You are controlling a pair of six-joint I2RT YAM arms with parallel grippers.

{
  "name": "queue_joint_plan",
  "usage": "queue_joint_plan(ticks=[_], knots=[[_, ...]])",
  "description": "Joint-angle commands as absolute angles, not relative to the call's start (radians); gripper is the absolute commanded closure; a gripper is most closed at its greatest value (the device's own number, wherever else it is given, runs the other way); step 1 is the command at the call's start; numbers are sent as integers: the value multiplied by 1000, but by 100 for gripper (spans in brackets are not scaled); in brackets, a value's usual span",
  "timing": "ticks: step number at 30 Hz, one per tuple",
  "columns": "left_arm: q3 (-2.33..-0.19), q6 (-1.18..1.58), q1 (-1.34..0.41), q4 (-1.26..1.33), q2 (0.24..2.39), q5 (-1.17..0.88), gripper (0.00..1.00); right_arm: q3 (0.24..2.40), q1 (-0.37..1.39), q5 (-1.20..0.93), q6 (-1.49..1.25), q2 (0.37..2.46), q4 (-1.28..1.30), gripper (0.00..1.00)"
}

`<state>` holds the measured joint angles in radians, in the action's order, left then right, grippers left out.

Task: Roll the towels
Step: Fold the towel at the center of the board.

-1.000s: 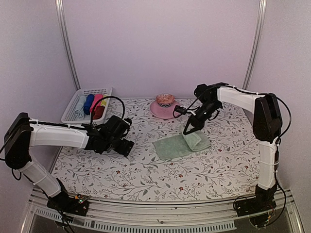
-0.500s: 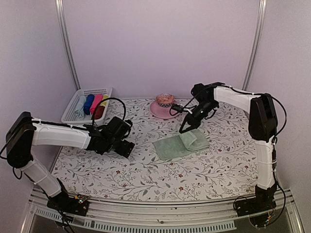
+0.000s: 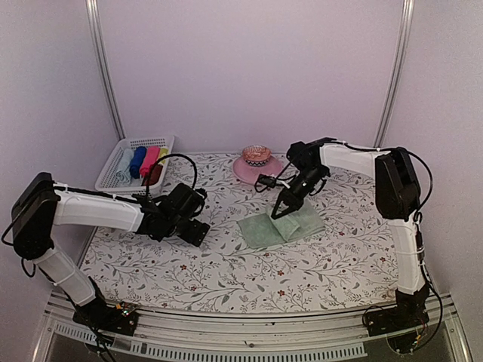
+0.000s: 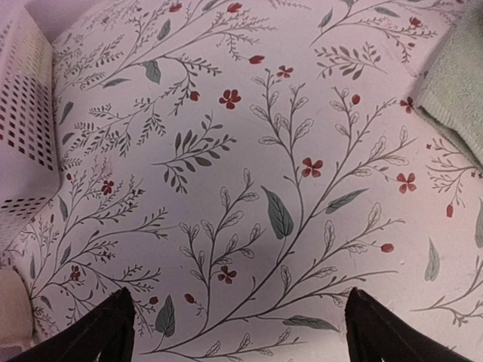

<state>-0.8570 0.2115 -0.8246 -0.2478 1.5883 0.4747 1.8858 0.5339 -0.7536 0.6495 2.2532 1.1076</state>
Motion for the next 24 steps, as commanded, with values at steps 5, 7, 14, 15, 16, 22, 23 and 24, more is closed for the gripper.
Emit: queue_joint_plan(ticks=[5,7,14,15,16,22,23,24], knots=[[-858,217,-840,-229,1607,463,3,1899,554,-767,637,2291,1068,96],[-860,216,-840,-229,1609,461,3,1901,558,-771,633,2291,1059,96],[-865,215,-841,-228,1617,457,3,1951,574,-779,621,2309,1059,96],[-865,215,-841,-229,1617,456,3,1955,577,-780,620,2313,1060,96],[-865,215,-841,-228,1617,457,3,1958,580,-780,618,2318,1061,96],[-862,215,-841,-229,1618,457,3,1969,596,-784,617,2338,1059,95],[-862,215,-842,-230,1618,455,3,1971,598,-784,616,2339,1056,96],[-862,215,-841,-229,1618,454,3,1971,601,-784,614,2339,1053,95]])
